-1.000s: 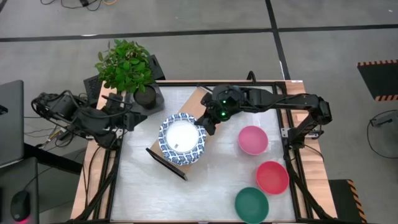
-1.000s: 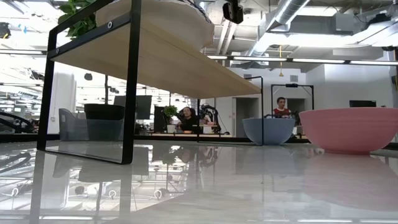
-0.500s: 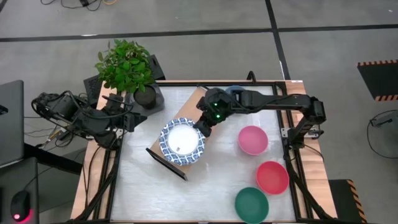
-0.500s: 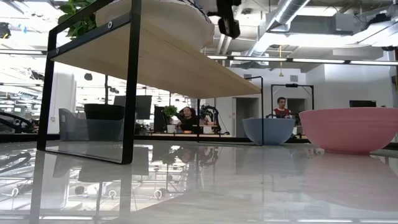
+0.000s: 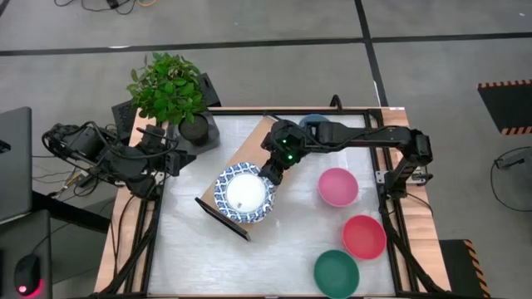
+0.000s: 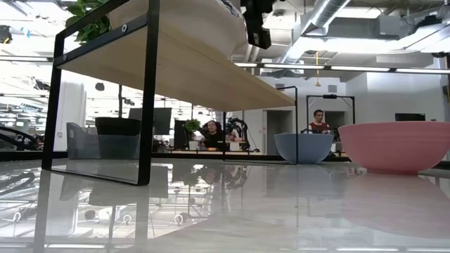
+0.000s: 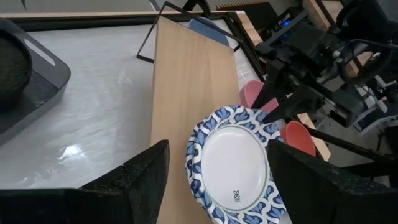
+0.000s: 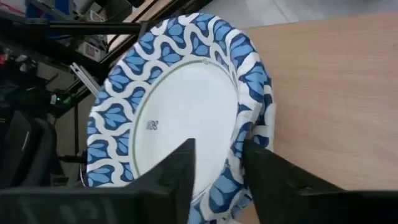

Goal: Place and stack bowls onto a shelf
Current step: Stack the white patterned bowl on the white patterned bowl on the shelf, then put the pink bowl on the shelf

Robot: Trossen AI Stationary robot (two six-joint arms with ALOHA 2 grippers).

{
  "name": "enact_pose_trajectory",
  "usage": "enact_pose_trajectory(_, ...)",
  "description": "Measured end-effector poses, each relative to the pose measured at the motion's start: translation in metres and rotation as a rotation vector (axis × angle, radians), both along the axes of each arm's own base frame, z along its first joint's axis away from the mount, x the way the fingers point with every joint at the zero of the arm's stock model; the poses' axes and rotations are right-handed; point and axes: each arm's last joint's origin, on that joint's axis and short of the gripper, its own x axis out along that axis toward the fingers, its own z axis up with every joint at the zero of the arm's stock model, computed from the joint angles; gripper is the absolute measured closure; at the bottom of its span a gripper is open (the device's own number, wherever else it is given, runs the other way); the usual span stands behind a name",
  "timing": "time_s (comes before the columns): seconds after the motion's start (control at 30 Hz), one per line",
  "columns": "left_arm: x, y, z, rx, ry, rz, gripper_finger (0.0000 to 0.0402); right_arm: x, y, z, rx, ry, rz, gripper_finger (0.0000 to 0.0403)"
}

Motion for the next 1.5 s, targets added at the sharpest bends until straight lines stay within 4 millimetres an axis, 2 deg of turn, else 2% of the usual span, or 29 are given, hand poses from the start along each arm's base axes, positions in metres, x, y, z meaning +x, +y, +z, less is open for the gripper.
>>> enact_pose_trajectory(0.13,0.000,0.000,0.000,0.000,0.000,0.000,0.0148,0.000,0.000,0.000,0.001,0.006,0.000,0.0203)
enact_pose_trajectory(0.3,0.000,0.000,0.000,0.001,0.003,0.000,0.0148,-0.012,-0.005,0.007,0.003,0.028,-0.015,0.0192)
enact_pose_trajectory(0.57,-0.001,0.000,-0.003,0.016,0.041,-0.001,0.0148,-0.056,-0.007,0.028,-0.068,0.150,-0.063,0.0209)
enact_pose_trajectory(0.73,0.001,-0.001,-0.008,0.035,0.099,-0.007,0.0148,-0.097,-0.004,0.030,-0.250,0.398,-0.167,0.0215)
enact_pose_trajectory(0.9,0.008,-0.004,-0.013,0.048,0.151,-0.016,0.0148,-0.121,0.008,0.010,-0.338,0.661,-0.232,0.0214)
enact_pose_trajectory(1.03,0.015,-0.008,-0.016,0.039,0.179,-0.053,0.0148,-0.132,0.027,-0.016,-0.335,0.736,-0.214,0.0211)
enact_pose_trajectory(1.23,0.017,-0.017,-0.017,0.087,0.202,-0.148,0.0148,-0.147,0.061,-0.055,-0.258,0.699,-0.176,0.0211)
enact_pose_trajectory(1.4,0.011,-0.032,-0.006,0.288,0.088,-0.206,0.0148,-0.157,0.084,-0.074,-0.205,0.591,-0.187,0.0212)
enact_pose_trajectory(1.5,0.005,-0.040,-0.003,0.425,0.046,-0.203,0.0148,-0.159,0.091,-0.086,-0.219,0.593,-0.188,0.0212)
